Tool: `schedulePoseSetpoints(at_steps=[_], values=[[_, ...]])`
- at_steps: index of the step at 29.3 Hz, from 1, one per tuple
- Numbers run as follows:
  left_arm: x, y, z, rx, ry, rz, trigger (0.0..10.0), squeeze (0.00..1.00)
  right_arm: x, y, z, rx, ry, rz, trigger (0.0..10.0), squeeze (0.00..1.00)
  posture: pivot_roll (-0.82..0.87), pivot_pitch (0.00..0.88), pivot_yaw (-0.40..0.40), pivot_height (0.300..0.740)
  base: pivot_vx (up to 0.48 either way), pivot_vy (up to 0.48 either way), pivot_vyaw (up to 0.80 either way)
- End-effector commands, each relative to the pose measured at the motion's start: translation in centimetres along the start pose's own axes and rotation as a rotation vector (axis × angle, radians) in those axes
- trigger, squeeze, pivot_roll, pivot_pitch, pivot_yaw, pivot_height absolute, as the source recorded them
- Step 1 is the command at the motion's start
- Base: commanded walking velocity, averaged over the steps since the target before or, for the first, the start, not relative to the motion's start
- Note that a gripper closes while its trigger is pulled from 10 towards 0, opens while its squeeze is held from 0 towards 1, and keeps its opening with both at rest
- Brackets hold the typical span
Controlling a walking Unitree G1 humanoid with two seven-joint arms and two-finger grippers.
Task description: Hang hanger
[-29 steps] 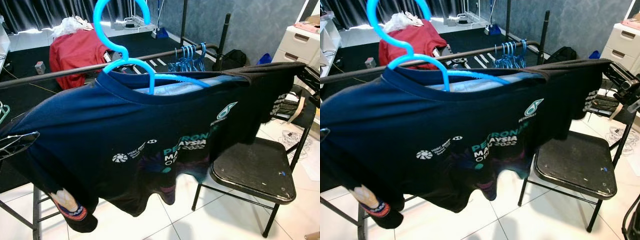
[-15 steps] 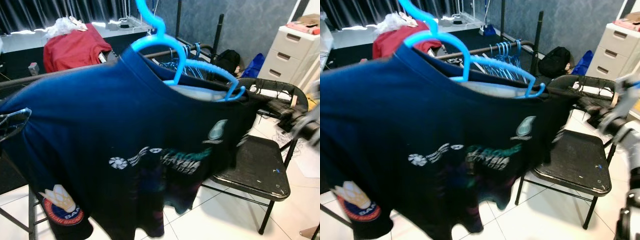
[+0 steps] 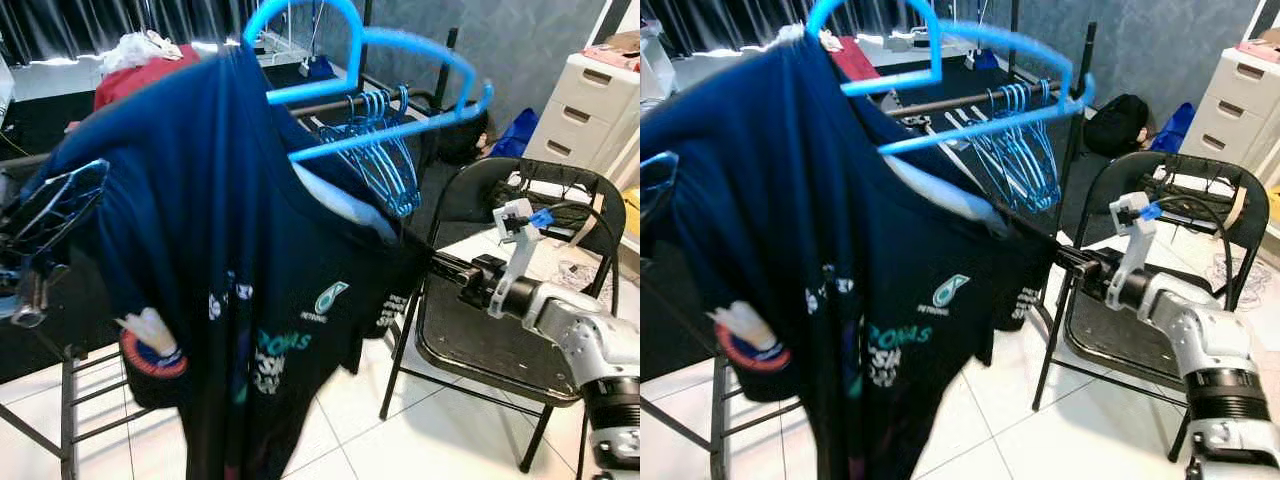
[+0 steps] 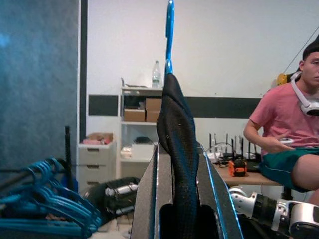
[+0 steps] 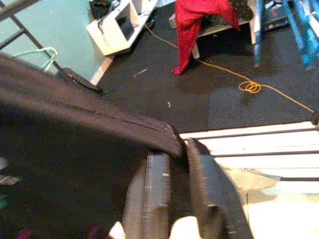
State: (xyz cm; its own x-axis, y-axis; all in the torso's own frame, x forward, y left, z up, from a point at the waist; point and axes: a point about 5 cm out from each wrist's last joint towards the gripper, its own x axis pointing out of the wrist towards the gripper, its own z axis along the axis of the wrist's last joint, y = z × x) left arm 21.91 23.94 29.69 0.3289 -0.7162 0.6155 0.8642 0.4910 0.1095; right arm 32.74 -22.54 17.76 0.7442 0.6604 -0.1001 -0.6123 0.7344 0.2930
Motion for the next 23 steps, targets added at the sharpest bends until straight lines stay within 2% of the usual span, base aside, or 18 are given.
schedulePoseSetpoints(at_steps=[1,2,3,4,6,7,9,10,11,12,16,17,18,19,20,21,22,23], values=[[0.5,0.0,-1.8,0.059,0.129,0.025,10.0,0.00,0.2,2.0,1.1,-0.025,-0.069,0.130,10.0,1.00,-0.08,0.053,-0.016,0.740,0.000,0.000,0.00],[0.5,0.0,-1.8,0.059,0.129,0.025,10.0,0.00,0.2,2.0,1.1,-0.025,-0.069,0.130,10.0,1.00,-0.08,0.053,-0.016,0.740,0.000,0.000,0.00],[0.1,0.5,-2.8,0.118,0.261,0.052,10.0,0.00,-0.9,3.2,1.3,-0.097,-0.038,0.247,10.0,1.00,-0.07,0.053,-0.017,0.740,0.000,0.000,0.00],[0.1,0.5,-2.8,0.118,0.261,0.052,10.0,0.00,-0.9,3.2,1.3,-0.097,-0.038,0.247,10.0,1.00,-0.07,0.053,-0.017,0.740,0.000,0.000,0.00],[-0.7,1.2,-3.5,0.175,0.400,0.080,10.0,0.00,-2.5,4.8,0.7,-0.206,0.076,0.388,10.0,1.00,-0.07,0.054,-0.015,0.740,0.000,0.000,0.00],[-0.7,1.2,-3.5,0.175,0.400,0.080,10.0,0.00,-2.5,4.8,0.7,-0.206,0.076,0.388,10.0,1.00,-0.07,0.054,-0.015,0.740,0.000,0.000,0.00],[-1.2,1.9,-3.3,0.247,0.513,0.091,10.0,0.00,-4.2,6.5,-0.4,-0.301,0.250,0.519,10.0,1.00,-0.07,0.054,-0.015,0.740,0.000,0.000,0.00],[-1.2,1.9,-3.3,0.247,0.513,0.091,10.0,0.00,-4.2,6.5,-0.4,-0.301,0.250,0.519,10.0,1.00,-0.07,0.054,-0.015,0.740,0.000,0.000,0.00],[-1.4,2.1,-3.1,0.291,0.574,0.087,10.0,0.00,-4.7,7.4,0.0,-0.322,0.264,0.572,10.0,1.00,-0.07,0.059,-0.009,0.740,0.000,0.000,0.00],[-1.4,2.1,-3.1,0.291,0.574,0.087,10.0,0.00,-4.7,7.4,0.0,-0.322,0.264,0.572,10.0,1.00,-0.07,0.059,-0.009,0.740,0.000,0.000,0.00],[-1.3,2.3,-2.5,0.333,0.624,0.068,10.0,0.00,-5.0,8.7,2.6,-0.328,0.149,0.631,10.0,1.00,-0.07,0.062,-0.002,0.740,0.000,0.000,0.00],[-1.1,2.1,-2.3,0.335,0.625,0.043,10.0,0.00,-5.1,9.0,4.9,-0.319,0.020,0.634,10.0,0.99,-0.06,0.062,-0.001,0.740,0.000,0.000,0.00],[-1.1,2.1,-2.3,0.335,0.625,0.043,10.0,0.00,-5.1,9.0,4.9,-0.319,0.020,0.634,10.0,0.99,-0.06,0.062,-0.001,0.740,0.000,0.000,0.00],[-0.7,1.7,-2.1,0.326,0.608,0.004,10.0,0.00,-5.3,8.2,6.9,-0.327,-0.105,0.570,10.0,0.58,-0.07,0.060,-0.001,0.740,0.000,0.000,0.00],[-0.7,1.7,-2.1,0.326,0.608,0.004,10.0,0.00,-5.3,8.2,6.9,-0.327,-0.105,0.570,10.0,0.58,-0.07,0.060,-0.001,0.740,0.000,0.000,0.00],[-0.3,1.1,-1.9,0.309,0.587,-0.041,10.0,0.00,-5.7,6.8,8.3,-0.335,-0.179,0.483,10.0,0.00,-0.07,0.060,-0.001,0.740,0.000,0.000,0.00],[-0.3,1.1,-1.9,0.309,0.587,-0.041,10.0,0.00,-5.7,6.8,8.3,-0.335,-0.179,0.483,10.0,0.00,-0.07,0.060,-0.001,0.740,0.000,0.000,0.00],[0.1,0.5,-1.7,0.283,0.567,-0.091,10.0,0.00,-6.2,5.4,9.1,-0.332,-0.218,0.405,10.0,0.00,-0.07,0.060,-0.001,0.740,0.000,0.000,0.00]])
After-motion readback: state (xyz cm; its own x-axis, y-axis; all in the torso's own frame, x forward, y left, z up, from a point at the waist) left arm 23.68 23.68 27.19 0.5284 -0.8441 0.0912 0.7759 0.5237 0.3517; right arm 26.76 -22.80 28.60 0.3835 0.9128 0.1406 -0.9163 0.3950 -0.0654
